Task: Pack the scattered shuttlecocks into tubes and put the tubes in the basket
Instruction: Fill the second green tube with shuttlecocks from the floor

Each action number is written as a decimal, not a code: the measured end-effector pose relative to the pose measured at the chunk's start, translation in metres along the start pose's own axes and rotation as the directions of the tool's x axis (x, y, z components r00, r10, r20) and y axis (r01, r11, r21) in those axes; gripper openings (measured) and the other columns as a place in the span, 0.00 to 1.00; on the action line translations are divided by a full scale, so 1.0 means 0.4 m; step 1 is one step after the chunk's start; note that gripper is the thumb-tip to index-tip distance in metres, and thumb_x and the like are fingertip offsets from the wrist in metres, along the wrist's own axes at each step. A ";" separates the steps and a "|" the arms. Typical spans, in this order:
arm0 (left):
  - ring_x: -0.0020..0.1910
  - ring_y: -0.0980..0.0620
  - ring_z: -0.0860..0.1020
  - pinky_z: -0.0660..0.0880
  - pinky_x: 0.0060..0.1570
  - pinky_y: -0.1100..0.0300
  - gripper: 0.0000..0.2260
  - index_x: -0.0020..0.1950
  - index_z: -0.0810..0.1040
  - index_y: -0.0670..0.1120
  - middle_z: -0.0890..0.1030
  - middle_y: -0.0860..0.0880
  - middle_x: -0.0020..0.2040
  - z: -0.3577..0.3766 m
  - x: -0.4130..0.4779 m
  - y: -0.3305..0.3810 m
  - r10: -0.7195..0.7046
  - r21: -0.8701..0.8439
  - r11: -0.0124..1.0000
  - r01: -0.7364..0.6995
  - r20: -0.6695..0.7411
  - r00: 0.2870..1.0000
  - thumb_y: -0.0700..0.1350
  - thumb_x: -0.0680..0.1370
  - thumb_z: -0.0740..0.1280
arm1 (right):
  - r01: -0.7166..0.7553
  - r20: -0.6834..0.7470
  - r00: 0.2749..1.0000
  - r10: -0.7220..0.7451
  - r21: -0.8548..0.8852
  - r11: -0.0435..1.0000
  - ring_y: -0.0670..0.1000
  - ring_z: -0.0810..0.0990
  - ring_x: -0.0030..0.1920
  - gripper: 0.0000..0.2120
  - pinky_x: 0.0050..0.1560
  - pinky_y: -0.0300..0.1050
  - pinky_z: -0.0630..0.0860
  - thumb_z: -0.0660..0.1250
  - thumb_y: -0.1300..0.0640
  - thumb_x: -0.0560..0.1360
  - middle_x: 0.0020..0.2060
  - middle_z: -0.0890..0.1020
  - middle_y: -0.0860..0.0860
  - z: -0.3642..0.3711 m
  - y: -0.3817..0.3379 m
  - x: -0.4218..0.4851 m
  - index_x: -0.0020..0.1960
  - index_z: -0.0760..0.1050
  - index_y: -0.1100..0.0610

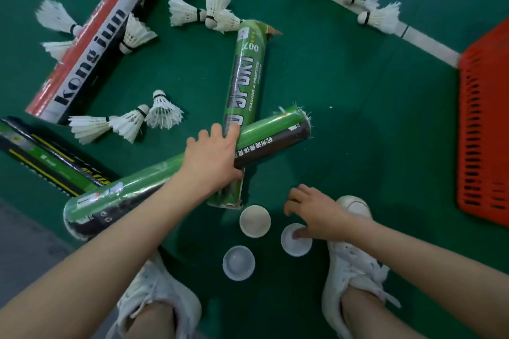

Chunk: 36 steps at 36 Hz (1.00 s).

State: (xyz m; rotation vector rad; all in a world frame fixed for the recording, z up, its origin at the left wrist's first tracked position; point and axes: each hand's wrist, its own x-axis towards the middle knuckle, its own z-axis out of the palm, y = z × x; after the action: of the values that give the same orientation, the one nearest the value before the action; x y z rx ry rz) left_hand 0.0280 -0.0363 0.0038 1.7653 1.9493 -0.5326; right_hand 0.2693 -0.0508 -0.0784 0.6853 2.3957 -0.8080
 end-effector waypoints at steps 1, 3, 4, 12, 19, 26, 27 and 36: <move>0.61 0.40 0.70 0.69 0.57 0.46 0.39 0.73 0.52 0.48 0.68 0.43 0.62 0.002 -0.001 0.005 0.006 0.011 1.000 -0.006 0.001 1.000 0.59 0.71 0.70 | 0.032 0.007 0.999 -0.032 -0.061 0.998 0.54 0.67 0.59 0.25 0.57 0.48 0.66 0.71 0.44 0.70 0.57 0.71 0.52 0.010 -0.005 0.002 0.62 0.72 0.54; 0.61 0.40 0.70 0.69 0.57 0.45 0.40 0.73 0.52 0.48 0.68 0.43 0.62 0.004 -0.001 0.012 0.014 0.020 1.000 -0.014 -0.002 1.000 0.59 0.70 0.70 | 0.073 -0.034 0.996 -0.077 -0.105 0.992 0.56 0.74 0.52 0.24 0.48 0.48 0.71 0.76 0.46 0.63 0.50 0.75 0.53 0.032 -0.009 0.009 0.54 0.75 0.55; 0.60 0.40 0.70 0.69 0.57 0.45 0.40 0.73 0.53 0.48 0.68 0.43 0.62 0.005 0.000 0.015 0.016 0.018 1.000 -0.016 -0.004 1.000 0.59 0.70 0.70 | 0.085 -0.088 0.992 -0.095 -0.110 0.990 0.55 0.76 0.46 0.22 0.42 0.46 0.73 0.78 0.47 0.59 0.44 0.76 0.52 0.047 -0.007 0.014 0.48 0.76 0.54; 0.59 0.40 0.71 0.70 0.57 0.45 0.40 0.73 0.54 0.49 0.68 0.43 0.61 -0.011 0.020 0.016 -0.012 -0.019 1.000 0.011 -0.023 1.000 0.62 0.70 0.70 | -0.177 -0.400 0.888 0.227 0.157 0.972 0.59 0.76 0.47 0.06 0.43 0.50 0.72 0.63 0.58 0.76 0.43 0.79 0.58 -0.038 0.071 0.084 0.46 0.76 0.60; 0.60 0.39 0.71 0.71 0.56 0.45 0.41 0.72 0.54 0.46 0.69 0.41 0.61 -0.073 0.062 -0.004 -0.090 -0.057 0.994 0.089 -0.024 0.996 0.61 0.70 0.71 | -0.364 -0.229 0.494 0.839 0.822 0.439 0.57 0.76 0.50 0.20 0.44 0.46 0.68 0.54 0.46 0.81 0.55 0.78 0.58 -0.229 0.158 0.150 0.63 0.67 0.61; 0.60 0.41 0.73 0.73 0.52 0.48 0.43 0.74 0.54 0.44 0.70 0.42 0.64 -0.154 0.040 0.038 -0.023 -0.007 1.000 0.023 -0.009 1.000 0.64 0.70 0.70 | -0.307 -0.299 0.692 0.657 0.702 0.643 0.55 0.72 0.65 0.20 0.63 0.47 0.68 0.62 0.54 0.79 0.66 0.73 0.55 -0.323 0.149 0.065 0.68 0.66 0.60; 0.59 0.41 0.74 0.74 0.52 0.48 0.43 0.73 0.55 0.44 0.70 0.42 0.63 -0.169 0.028 0.048 -0.006 0.015 1.000 0.006 -0.011 1.000 0.65 0.69 0.70 | -0.317 -0.299 0.722 0.624 0.658 0.683 0.55 0.71 0.66 0.20 0.64 0.47 0.67 0.62 0.54 0.79 0.66 0.72 0.56 -0.338 0.143 0.048 0.69 0.66 0.60; 0.57 0.43 0.76 0.74 0.50 0.51 0.41 0.72 0.57 0.44 0.72 0.45 0.63 -0.298 -0.096 0.047 0.020 0.075 0.997 -0.015 -0.058 0.998 0.66 0.69 0.69 | -0.311 -0.370 0.779 0.506 0.472 0.825 0.57 0.71 0.64 0.21 0.63 0.50 0.69 0.64 0.52 0.78 0.64 0.72 0.57 -0.524 0.065 -0.080 0.68 0.67 0.59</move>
State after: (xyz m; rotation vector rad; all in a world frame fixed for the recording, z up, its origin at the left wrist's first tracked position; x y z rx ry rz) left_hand 0.0409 0.0014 0.1239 1.8624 1.9753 -0.5603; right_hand 0.2447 0.0957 0.0751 1.7001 2.3491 -1.0100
